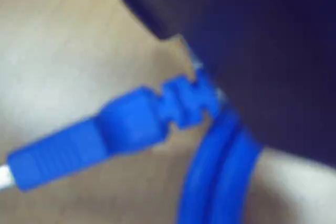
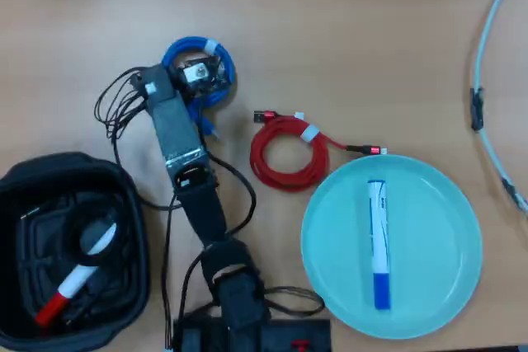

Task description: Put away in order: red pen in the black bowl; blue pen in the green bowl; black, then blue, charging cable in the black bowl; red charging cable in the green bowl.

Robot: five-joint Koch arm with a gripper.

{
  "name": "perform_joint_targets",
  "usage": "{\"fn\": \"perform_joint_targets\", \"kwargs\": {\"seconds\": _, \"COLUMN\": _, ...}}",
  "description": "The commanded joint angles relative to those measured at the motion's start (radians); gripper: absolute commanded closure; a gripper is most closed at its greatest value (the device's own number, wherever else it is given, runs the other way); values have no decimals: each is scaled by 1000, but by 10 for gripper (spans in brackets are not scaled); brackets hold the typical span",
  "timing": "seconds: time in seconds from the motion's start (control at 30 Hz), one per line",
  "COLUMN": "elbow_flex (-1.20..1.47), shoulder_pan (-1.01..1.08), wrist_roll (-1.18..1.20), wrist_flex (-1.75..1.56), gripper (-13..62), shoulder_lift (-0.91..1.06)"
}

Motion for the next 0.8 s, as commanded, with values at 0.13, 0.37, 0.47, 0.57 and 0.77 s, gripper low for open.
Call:
{"fn": "perform_joint_targets", "kwargs": {"seconds": 0.13, "elbow_flex": -107, "shoulder_pan": -20, "wrist_roll": 48, "wrist_flex": -14, "gripper": -81, "shoulder_lift": -6}}
{"fn": "perform_joint_targets", "kwargs": {"seconds": 0.37, "elbow_flex": -120, "shoulder_pan": -28, "wrist_roll": 35, "wrist_flex": -14, "gripper": -57, "shoulder_lift": -31}}
{"fn": "perform_joint_targets", "kwargs": {"seconds": 0.47, "elbow_flex": -121, "shoulder_pan": -35, "wrist_roll": 34, "wrist_flex": -14, "gripper": 14, "shoulder_lift": -31}}
{"fn": "perform_joint_targets", "kwargs": {"seconds": 0.57, "elbow_flex": -121, "shoulder_pan": -40, "wrist_roll": 35, "wrist_flex": -14, "gripper": 142, "shoulder_lift": -31}}
{"fn": "perform_joint_targets", "kwargs": {"seconds": 0.77, "elbow_flex": -120, "shoulder_pan": -52, "wrist_roll": 37, "wrist_flex": -12, "gripper": 551, "shoulder_lift": -31}}
